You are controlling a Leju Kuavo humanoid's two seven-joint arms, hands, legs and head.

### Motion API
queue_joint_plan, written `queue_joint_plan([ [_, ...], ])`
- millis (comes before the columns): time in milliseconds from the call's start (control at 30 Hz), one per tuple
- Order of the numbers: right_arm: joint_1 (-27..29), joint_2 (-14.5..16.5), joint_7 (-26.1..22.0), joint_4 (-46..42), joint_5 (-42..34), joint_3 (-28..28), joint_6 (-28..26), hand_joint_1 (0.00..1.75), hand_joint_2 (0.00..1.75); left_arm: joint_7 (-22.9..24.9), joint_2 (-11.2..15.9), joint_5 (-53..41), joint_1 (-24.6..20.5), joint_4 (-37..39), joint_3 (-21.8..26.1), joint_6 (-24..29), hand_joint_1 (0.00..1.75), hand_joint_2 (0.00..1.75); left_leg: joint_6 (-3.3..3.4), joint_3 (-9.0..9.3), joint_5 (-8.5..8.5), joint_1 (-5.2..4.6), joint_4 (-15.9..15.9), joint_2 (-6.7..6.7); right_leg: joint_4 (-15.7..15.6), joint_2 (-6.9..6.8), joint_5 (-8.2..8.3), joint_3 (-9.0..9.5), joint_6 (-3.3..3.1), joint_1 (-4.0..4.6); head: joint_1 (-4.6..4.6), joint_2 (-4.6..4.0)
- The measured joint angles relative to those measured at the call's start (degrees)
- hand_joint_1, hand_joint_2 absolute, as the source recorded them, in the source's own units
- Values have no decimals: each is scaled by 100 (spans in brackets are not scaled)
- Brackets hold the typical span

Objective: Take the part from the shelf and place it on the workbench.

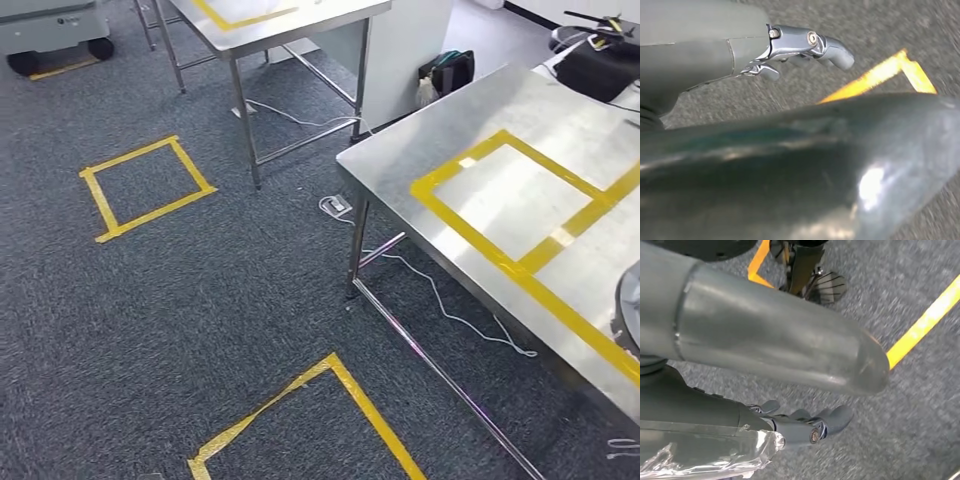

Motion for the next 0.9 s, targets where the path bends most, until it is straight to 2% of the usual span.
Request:
queue_joint_plan([
  [33, 16, 0, 1, 0, -13, -54, 41, 0, 0, -1, -12, -69, -9, -1, -1, 24, 0, 0, 24, -14, 11, -2, 1, -73, 381, 197, -202, -167, 6, -5, 21, 0],
  [67, 38, -1, 7, 0, -17, -105, 85, 0, 0, -7, -30, -140, -24, -1, -5, 55, 0, 0, 46, -29, 22, -11, 2, -157, 810, 311, -394, -359, 1, -4, 31, 0],
  [100, 60, -5, 21, 0, -15, -156, 137, 0, 0, -16, -55, -207, -36, -1, -11, 88, 0, 0, 60, -41, 32, -22, 3, -247, 1167, 363, -516, -532, -6, 2, 37, 0],
  [133, 80, -11, 41, 0, -8, -196, 186, 0, 0, -27, -79, -256, -42, -1, -17, 121, 0, 0, 68, -49, 41, -31, 4, -340, 1345, 386, -529, -627, -19, 8, 40, 0],
  [167, 93, -20, 60, 0, 1, -227, 231, 0, 0, -37, -103, -291, -42, -1, -22, 149, 0, 0, 67, -50, 49, -37, 5, -429, 1265, 402, -416, -604, -35, 13, 40, 0],
  [200, 99, -28, 77, 0, 11, -251, 270, 0, 0, -44, -126, -316, -41, -1, -25, 169, 0, 0, 59, -49, 58, -38, 7, -516, 953, 434, -210, -468, -52, 15, 41, 0],
  [267, 99, -43, 98, 0, 44, -286, 326, 0, 0, -51, -160, -340, -48, -1, -27, 195, 0, 0, 25, -56, 78, -41, 19, -670, 104, 648, 154, -82, -71, -3, 39, 0],
  [300, 97, -46, 106, 0, 73, -298, 355, 0, 0, -54, -171, -349, -57, -1, -28, 200, 0, 0, 1, -70, 91, -44, 27, -735, -186, 740, 241, 48, -80, -11, 37, 0],
  [333, 97, -50, 112, 0, 111, -308, 387, 0, 0, -56, -182, -359, -65, -1, -29, 204, 0, 0, -26, -87, 107, -43, 29, -789, -323, 802, 258, 106, -91, -12, 34, 0],
  [400, 98, -59, 98, 0, 205, -313, 451, 0, 0, -57, -196, -375, -61, -1, -30, 212, 0, 0, -91, -125, 148, -28, 16, -887, -337, 731, 271, 130, -143, 7, 32, 0],
  [433, 95, -72, 79, 0, 266, -314, 481, 0, 0, -61, -205, -379, -53, -1, -30, 216, 0, 0, -119, -145, 146, -21, 24, -871, -346, 671, 294, 140, -181, 8, 32, 0],
  [467, 91, -87, 53, 0, 346, -315, 502, 0, 0, -68, -211, -379, -47, -1, -29, 221, 0, 0, -145, -191, 85, -23, 101, -777, -359, 609, 320, 147, -219, 5, 22, 0],
  [500, 90, -105, 29, 0, 453, -315, 501, 0, 0, -79, -215, -380, -50, -1, -28, 227, 0, 0, -169, -286, -52, -29, 297, -635, -375, 538, 344, 135, -250, -2, 9, 0],
  [567, 103, -143, -3, 1, 741, -291, 434, 0, 0, -104, -220, -381, -69, -1, -27, 242, 0, 0, -212, -623, -477, -34, 1038, -340, -384, 376, 362, 109, -279, 4, -15, 0],
  [600, 112, -162, -12, 2, 889, -262, 387, 0, 0, -118, -222, -381, -77, -1, -25, 251, 0, 0, -229, -800, -650, -28, 1434, -282, -383, 286, 363, 95, -280, 9, -18, 0],
  [633, 114, -179, -23, 4, 1017, -230, 354, 0, 0, -129, -223, -375, -77, -1, -20, 262, 0, 0, -239, -904, -725, -22, 1686, -260, -383, 198, 363, 86, -280, 12, -18, 0],
  [667, 112, -199, -36, 9, 1123, -197, 336, 0, 0, -140, -223, -363, -71, -1, -12, 272, 0, 0, -241, -899, -686, -19, 1721, -249, -382, 116, 363, 82, -280, 13, -19, 0],
  [700, 105, -215, -52, 17, 1199, -167, 331, 0, 0, -148, -223, -346, -63, -1, 2, 280, 0, 0, -236, -769, -544, -17, 1508, -225, -382, 39, 361, 84, -277, 13, -19, 0],
  [733, 98, -229, -67, 27, 1259, -139, 331, 0, 0, -152, -221, -329, -57, -1, 18, 286, 0, 0, -225, -542, -348, -20, 1117, -146, -382, -32, 358, 93, -271, 13, -20, 0],
  [800, 97, -259, -89, 46, 1339, -82, 331, 0, 0, -156, -223, -308, -65, -1, 45, 291, 0, 0, -184, -105, -70, -46, 325, 154, -372, -160, 335, 107, -234, 39, -20, 0],
  [833, 98, -276, -105, 54, 1375, -62, 331, 0, 0, -157, -226, -299, -72, -1, 58, 290, 0, 0, -156, 0, -20, -63, 110, 256, -365, -220, 321, 114, -209, 57, -18, 0],
  [867, 100, -291, -129, 60, 1420, -41, 333, 0, 0, -160, -229, -288, -76, -1, 76, 287, 0, 0, -128, 24, -16, -80, 29, 285, -360, -282, 310, 120, -184, 73, -17, 0],
  [900, 99, -308, -165, 67, 1480, -16, 340, 0, 0, -161, -231, -272, -72, -1, 102, 285, 0, 0, -92, 6, -5, -87, 15, 205, -359, -349, 300, 133, -158, 78, -15, 1],
])
